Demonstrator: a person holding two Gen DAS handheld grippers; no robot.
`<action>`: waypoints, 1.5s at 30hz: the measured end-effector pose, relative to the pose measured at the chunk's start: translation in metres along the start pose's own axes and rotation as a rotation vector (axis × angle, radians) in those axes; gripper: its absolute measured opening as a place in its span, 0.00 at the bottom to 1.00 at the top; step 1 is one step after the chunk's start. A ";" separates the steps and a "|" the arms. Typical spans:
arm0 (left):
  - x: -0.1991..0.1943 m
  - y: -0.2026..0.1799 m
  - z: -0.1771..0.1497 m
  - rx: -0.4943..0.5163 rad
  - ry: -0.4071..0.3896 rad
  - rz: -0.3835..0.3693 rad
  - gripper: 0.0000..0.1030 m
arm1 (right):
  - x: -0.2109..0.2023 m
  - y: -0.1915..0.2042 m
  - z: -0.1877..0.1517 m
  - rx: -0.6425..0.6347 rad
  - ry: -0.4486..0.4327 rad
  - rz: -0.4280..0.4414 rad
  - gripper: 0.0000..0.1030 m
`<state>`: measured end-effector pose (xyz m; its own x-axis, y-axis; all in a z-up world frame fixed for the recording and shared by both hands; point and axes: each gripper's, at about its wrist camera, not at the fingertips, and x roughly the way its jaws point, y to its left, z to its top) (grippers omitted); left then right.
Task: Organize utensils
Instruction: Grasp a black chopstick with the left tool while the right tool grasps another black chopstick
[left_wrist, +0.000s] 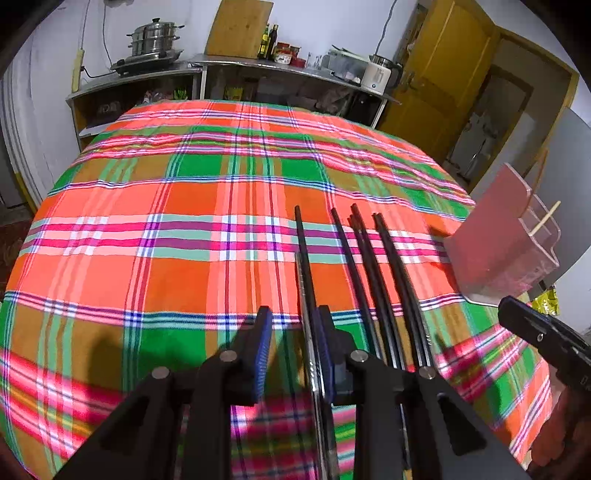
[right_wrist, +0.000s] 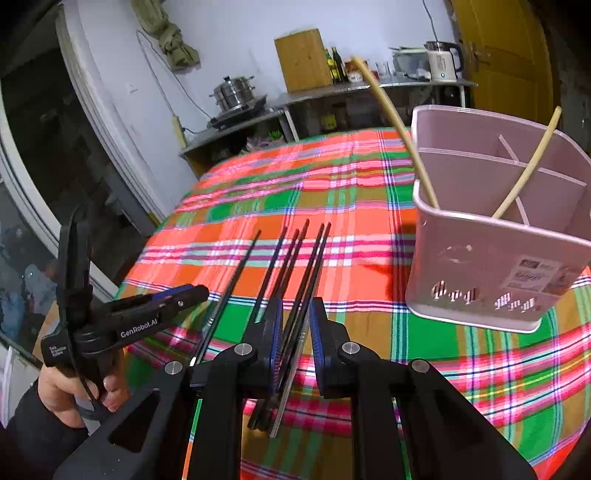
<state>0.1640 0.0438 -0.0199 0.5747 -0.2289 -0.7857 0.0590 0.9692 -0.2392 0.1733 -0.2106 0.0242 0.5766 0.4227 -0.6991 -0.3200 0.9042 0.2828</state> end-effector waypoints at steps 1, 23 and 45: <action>0.003 0.000 0.001 0.004 0.002 0.003 0.25 | 0.003 0.000 -0.001 0.001 0.007 -0.001 0.15; 0.016 0.002 0.005 0.035 0.003 0.035 0.25 | 0.075 -0.012 0.001 0.020 0.104 -0.065 0.15; 0.023 -0.009 0.008 0.090 0.010 0.143 0.10 | 0.077 -0.013 0.006 0.021 0.125 -0.097 0.09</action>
<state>0.1831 0.0301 -0.0313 0.5743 -0.0886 -0.8138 0.0501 0.9961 -0.0731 0.2262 -0.1894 -0.0292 0.5058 0.3240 -0.7995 -0.2510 0.9420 0.2229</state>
